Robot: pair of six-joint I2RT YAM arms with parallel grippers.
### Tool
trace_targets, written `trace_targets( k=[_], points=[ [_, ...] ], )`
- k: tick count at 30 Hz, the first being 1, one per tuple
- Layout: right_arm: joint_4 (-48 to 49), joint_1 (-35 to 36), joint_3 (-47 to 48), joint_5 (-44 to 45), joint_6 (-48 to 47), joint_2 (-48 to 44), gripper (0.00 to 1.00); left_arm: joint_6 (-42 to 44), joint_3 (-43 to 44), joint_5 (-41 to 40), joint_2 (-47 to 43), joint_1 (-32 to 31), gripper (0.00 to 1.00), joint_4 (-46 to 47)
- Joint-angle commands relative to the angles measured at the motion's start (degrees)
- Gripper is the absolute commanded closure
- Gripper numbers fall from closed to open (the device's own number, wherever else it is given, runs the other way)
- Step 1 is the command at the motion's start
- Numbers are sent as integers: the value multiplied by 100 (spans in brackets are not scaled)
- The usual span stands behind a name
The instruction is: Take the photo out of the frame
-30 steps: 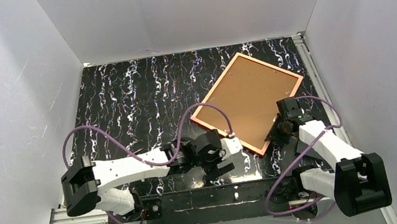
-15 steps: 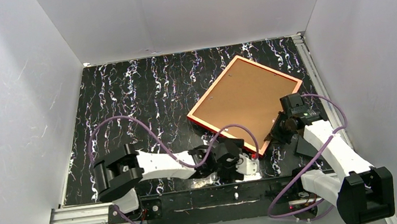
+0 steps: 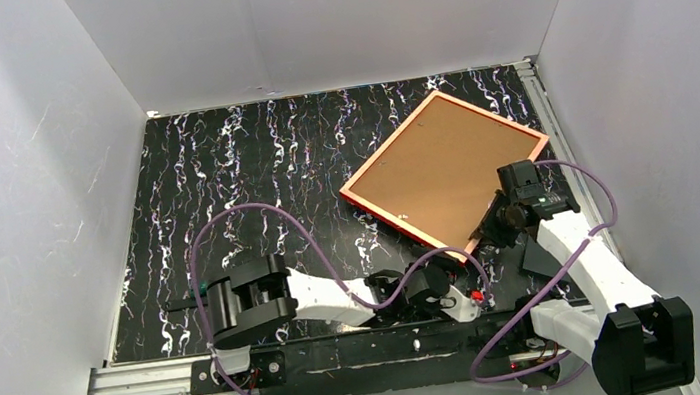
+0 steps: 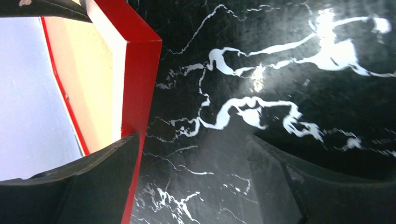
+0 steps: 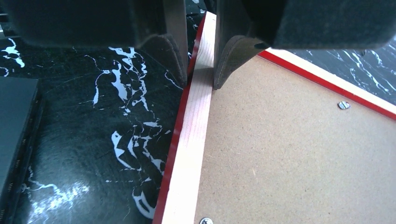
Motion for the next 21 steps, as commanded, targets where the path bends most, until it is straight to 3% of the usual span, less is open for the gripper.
trace_targets(
  k=[1, 7, 10, 13, 21],
  points=[
    [-257, 85, 296, -860, 117, -243, 99, 522, 454, -335, 402, 82, 22, 575],
    [-333, 85, 247, -928, 128, -339, 99, 969, 707, -747, 839, 111, 25, 1096],
    [-403, 85, 264, -843, 93, -373, 99, 824, 607, -714, 726, 126, 15, 1201],
    [-412, 85, 287, -747, 50, -375, 99, 240, 361, -564, 266, 124, 2, 987],
    [-348, 84, 399, -670, -212, -151, 99, -1022, -678, 55, -1272, 136, 2, 260]
  ],
)
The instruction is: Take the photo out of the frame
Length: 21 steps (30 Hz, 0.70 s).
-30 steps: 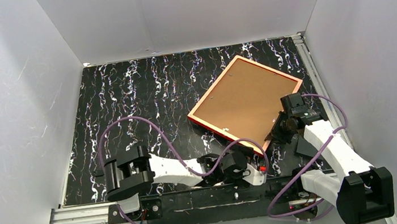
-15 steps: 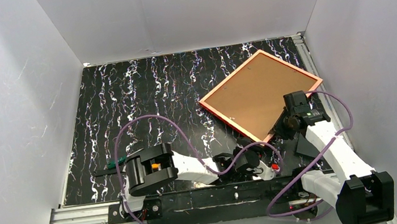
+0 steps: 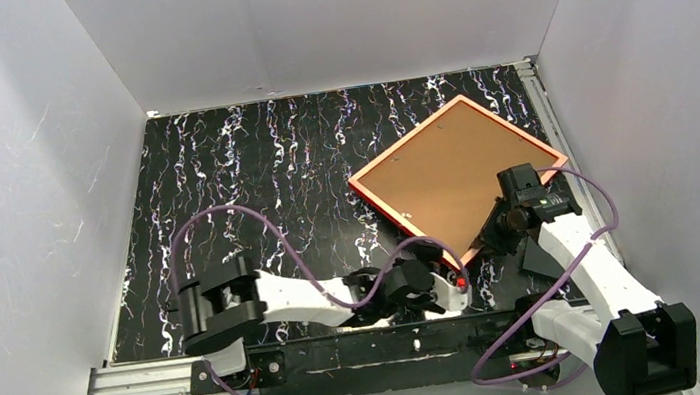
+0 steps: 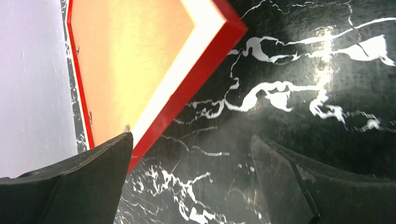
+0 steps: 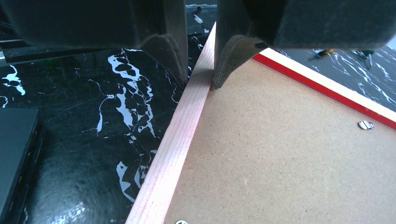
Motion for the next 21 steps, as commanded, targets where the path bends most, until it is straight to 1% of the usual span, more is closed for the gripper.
trace_targets(
  k=[1, 3, 5, 8, 11, 13, 16, 21],
  points=[
    [104, 73, 408, -629, -372, 86, 99, -921, -459, 377, -1116, 84, 2, -329],
    [104, 78, 467, -674, -503, 149, 99, -1327, -584, 696, -1464, 207, 2, -621],
    [46, 79, 554, -698, -607, 196, 99, -1667, -653, 1095, -1686, 349, 2, -714],
    [-2, 75, 645, -800, -704, 210, 99, -1982, -570, 1767, -1821, 571, 2, -963],
    [-89, 79, 748, -859, -776, 271, 99, -2269, -575, 2298, -1816, 858, 2, -951],
    [-130, 78, 781, -922, -805, 314, 99, -2209, -573, 2694, -1783, 975, 2, -1008],
    [-88, 76, 760, -1046, -815, 340, 99, -1873, -507, 2817, -1680, 1012, 2, -1146],
    [-43, 74, 725, -1162, -827, 390, 99, -1468, -385, 2615, -1444, 1007, 2, -974]
  ],
)
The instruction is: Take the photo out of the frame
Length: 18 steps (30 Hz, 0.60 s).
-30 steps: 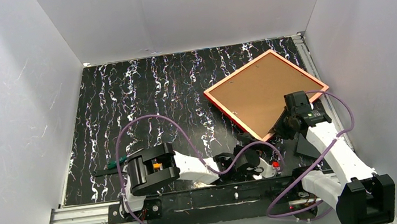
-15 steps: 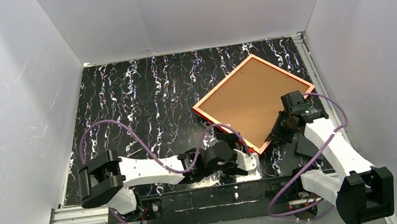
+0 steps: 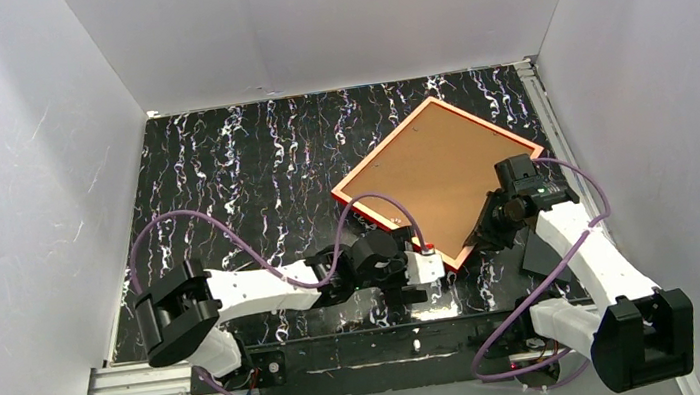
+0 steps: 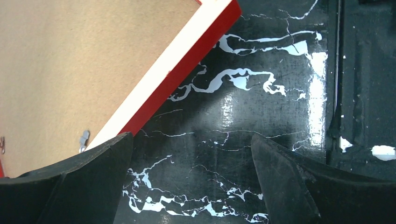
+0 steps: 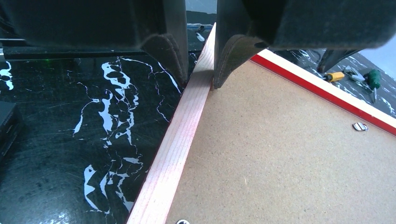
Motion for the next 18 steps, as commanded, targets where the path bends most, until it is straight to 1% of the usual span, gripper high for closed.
trace_targets(
  k=[1, 4, 6, 9, 15, 18],
  points=[
    [193, 52, 315, -570, -208, -21, 99, 376, 203, 108, 157, -9, 2, 16],
    [172, 53, 333, -541, -226, -14, 99, 634, 281, -47, 274, -76, 2, 192],
    [164, 53, 333, -539, -244, 26, 99, 832, 319, -306, 316, -142, 2, 280],
    [172, 57, 310, -526, -267, 58, 99, 961, 315, -394, 286, -189, 2, 341],
    [148, 53, 339, -552, -277, 49, 99, 1168, 417, -449, 429, -204, 2, 429],
    [143, 53, 387, -589, -272, 65, 99, 1094, 625, -251, 485, -208, 2, 133]
  ],
)
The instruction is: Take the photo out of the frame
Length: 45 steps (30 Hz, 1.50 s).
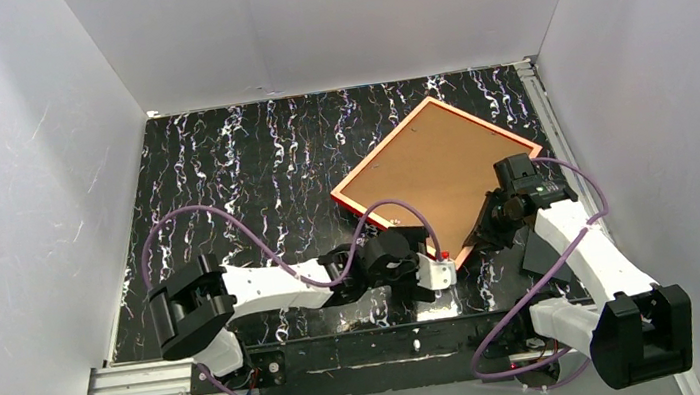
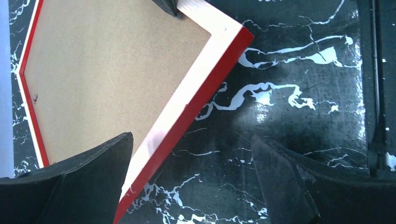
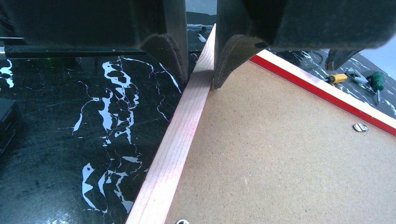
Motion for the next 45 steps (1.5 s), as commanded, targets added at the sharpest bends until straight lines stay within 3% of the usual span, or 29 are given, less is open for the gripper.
trace_targets(
  k=[1, 22, 27, 31, 36, 37, 39, 41, 45],
  points=[
    [123, 55, 396, -548, -198, -15, 99, 134, 382, 112, 110, -19, 2, -125],
    [-74, 55, 550, -731, -182, 56, 99, 2160, 786, -1099, 1887, -103, 14, 2096],
    [-87, 50, 576, -765, -190, 97, 99, 2398, 972, -1294, 2052, -135, 25, 2414],
    [-175, 54, 635, -589, -175, 49, 99, 2384, 1014, -1323, 2162, -147, 45, 2356],
    [-564, 46, 836, 410, -204, -308, 99, 2371, 1020, -1643, 2157, -179, 58, 2573],
    [-623, 43, 858, 643, -213, -450, 97, 2361, 1007, -1697, 2108, -196, 60, 2566],
    [-678, 39, 864, 1086, -214, -777, 77, 2292, 988, -1828, 2003, -228, 67, 2530],
    [-696, 5, 889, 1266, -273, -1097, 65, 2191, 956, -1904, 1891, -250, 71, 2428],
    [-852, 2, 963, 1742, -426, -1782, 59, 2052, 891, -2140, 1659, -323, 78, 2389]
  ],
)
